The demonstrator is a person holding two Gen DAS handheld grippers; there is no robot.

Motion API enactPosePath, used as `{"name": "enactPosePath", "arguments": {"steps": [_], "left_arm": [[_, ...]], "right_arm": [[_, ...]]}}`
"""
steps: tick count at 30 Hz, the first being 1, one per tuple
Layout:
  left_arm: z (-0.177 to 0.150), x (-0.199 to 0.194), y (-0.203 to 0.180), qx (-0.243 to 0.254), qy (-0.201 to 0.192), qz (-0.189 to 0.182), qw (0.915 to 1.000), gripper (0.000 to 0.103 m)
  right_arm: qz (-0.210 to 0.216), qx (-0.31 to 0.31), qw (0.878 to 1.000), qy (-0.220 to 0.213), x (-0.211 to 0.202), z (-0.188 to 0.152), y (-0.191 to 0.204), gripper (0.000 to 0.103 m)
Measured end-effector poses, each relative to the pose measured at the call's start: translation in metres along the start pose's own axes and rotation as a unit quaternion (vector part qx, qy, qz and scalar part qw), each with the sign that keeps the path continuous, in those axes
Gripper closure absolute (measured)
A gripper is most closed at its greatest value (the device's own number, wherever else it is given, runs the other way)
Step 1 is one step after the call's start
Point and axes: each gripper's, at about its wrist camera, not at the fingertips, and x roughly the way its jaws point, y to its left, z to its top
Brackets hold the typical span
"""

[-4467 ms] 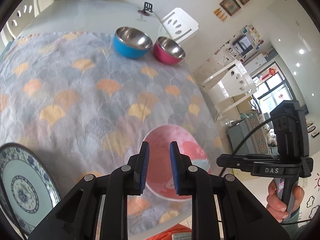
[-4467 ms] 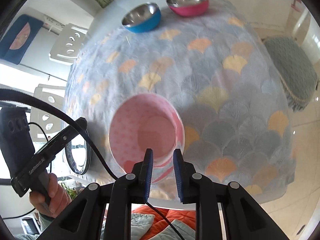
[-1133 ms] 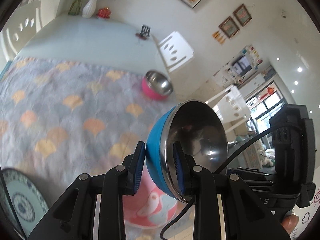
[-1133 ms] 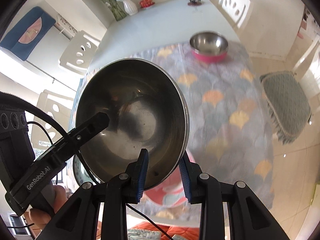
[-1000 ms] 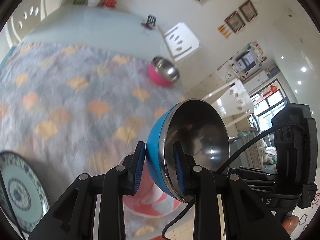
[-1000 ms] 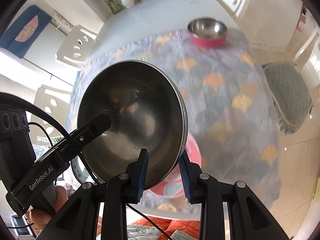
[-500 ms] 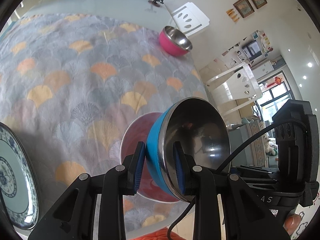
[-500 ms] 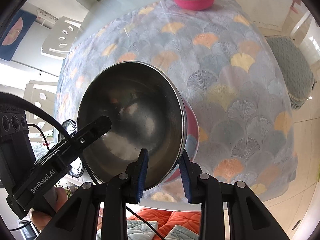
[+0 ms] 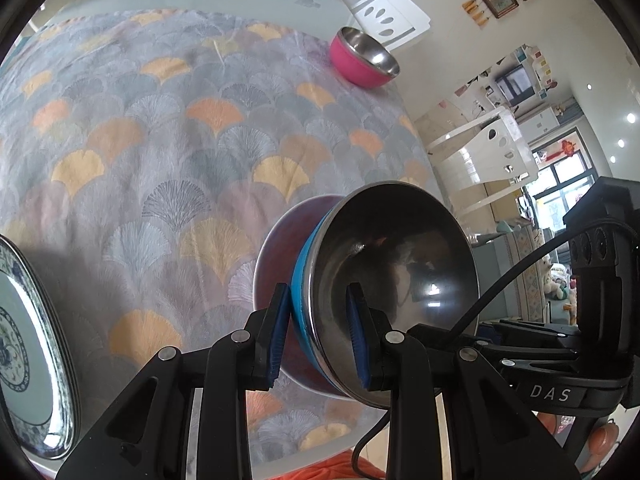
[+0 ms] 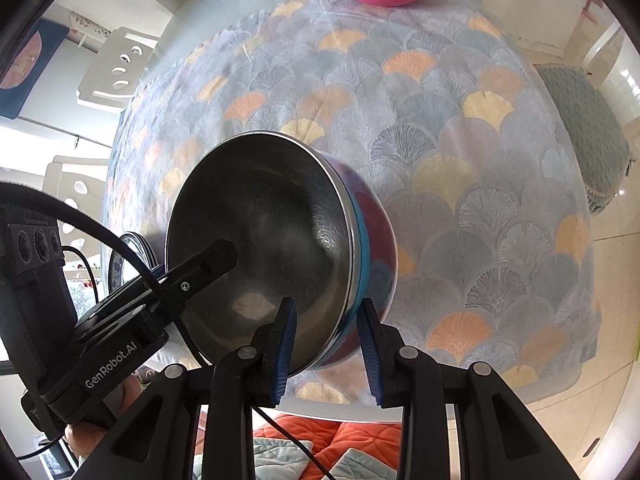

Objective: Organize plates and bowls
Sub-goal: 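Carry the blue-sided steel bowl with both grippers and lower it into the pink bowl, then open both grippers and release the blue-sided steel bowl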

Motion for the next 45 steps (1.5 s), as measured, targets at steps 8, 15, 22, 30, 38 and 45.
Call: {"name": "enactPosePath", "arguments": {"steps": [8, 15, 22, 30, 38, 45], "left_arm": [[0.000, 0.004, 0.008, -0.006, 0.025, 0.003, 0.9997, 0.078], [0.009, -0.005, 0.002, 0.001, 0.012, 0.010, 0.9999, 0.071], [0.009, -0.008, 0.005, 0.009, 0.008, 0.028, 0.9995, 0.071], [0.013, -0.008, 0.014, -0.014, 0.006, 0.018, 0.9997, 0.071], [0.054, -0.025, 0.006, -0.005, -0.027, 0.004, 0.9996, 0.071], [0.120, -0.036, -0.017, 0.033, -0.062, -0.004, 0.9975, 0.071]], "right_arm": [[0.010, 0.005, 1.000, 0.017, -0.001, 0.005, -0.002, 0.073], [0.028, -0.002, 1.000, 0.008, -0.015, 0.011, -0.001, 0.072], [0.034, -0.019, 0.999, 0.010, -0.018, 0.015, 0.006, 0.072], [0.035, -0.022, 0.999, 0.020, -0.017, 0.025, 0.002, 0.071], [0.048, -0.027, 0.998, 0.004, -0.038, 0.054, -0.002, 0.071], [0.055, -0.003, 0.998, -0.042, -0.076, 0.099, -0.024, 0.071]]}}
